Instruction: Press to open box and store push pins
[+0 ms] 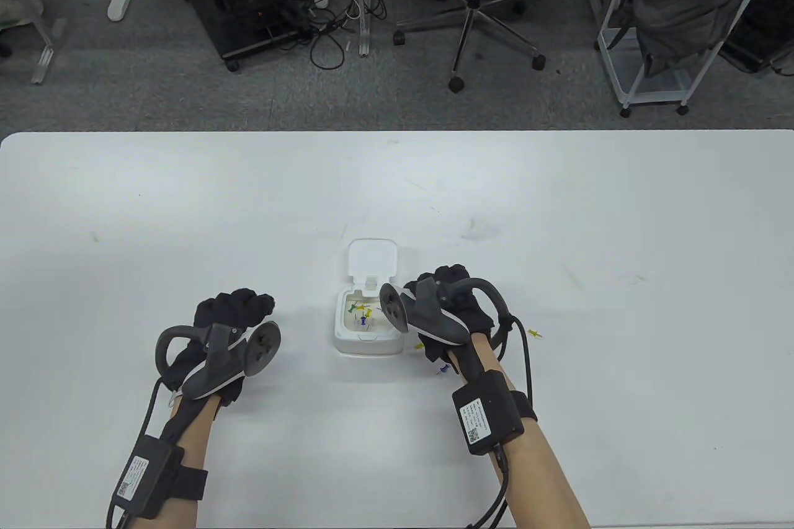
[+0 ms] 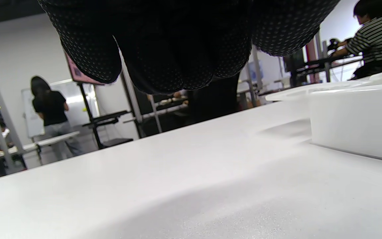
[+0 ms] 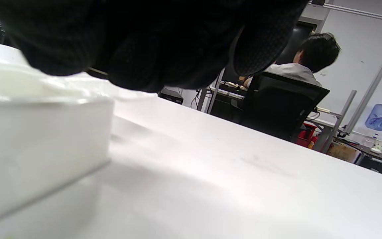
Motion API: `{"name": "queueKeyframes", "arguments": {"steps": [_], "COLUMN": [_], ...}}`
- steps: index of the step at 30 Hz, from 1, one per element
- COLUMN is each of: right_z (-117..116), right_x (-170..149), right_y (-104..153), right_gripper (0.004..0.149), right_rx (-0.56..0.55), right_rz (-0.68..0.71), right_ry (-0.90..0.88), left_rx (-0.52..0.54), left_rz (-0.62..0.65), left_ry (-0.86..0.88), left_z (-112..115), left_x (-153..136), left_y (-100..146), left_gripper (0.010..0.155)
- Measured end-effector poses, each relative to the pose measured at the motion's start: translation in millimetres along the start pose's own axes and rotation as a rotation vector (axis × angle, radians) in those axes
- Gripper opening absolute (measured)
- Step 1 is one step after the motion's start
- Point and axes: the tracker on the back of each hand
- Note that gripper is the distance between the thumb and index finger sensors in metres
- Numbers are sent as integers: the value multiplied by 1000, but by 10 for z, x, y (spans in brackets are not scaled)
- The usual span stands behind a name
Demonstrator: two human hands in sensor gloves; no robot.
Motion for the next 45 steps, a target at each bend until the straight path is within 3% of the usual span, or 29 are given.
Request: {"name": "queueKeyframes", "arguments": {"steps": [7, 17, 27, 35, 45], "right_z": [141, 143, 127, 108, -213], "right_x": [250, 389, 295, 33, -103], "right_y": [-121, -165, -106, 42, 165], "right_gripper": [42, 41, 49, 49, 50], "right_rx": [-19, -1, 8, 8, 62], "right_rz": [41, 61, 47, 5, -10], "right_ry": [13, 4, -22, -13, -43], "left_rx": [-7, -10, -7, -9, -14], "left_rz": [8, 2, 0, 0, -2], "left_ry": [5, 6, 6, 8, 7], "left_z": [10, 12, 15, 14, 19], "left_x": [21, 9, 6, 11, 10], "left_y": [6, 8, 6, 9, 13], "left_gripper": [50, 50, 50, 50, 50]}}
Point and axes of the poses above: the tracker on the back of each hand, its own x axis roughly to the thumb side, its own y axis roughly from the fingertips to the wrist, z = x × y, and after that the axes turned 7 degrees about x, right-handed
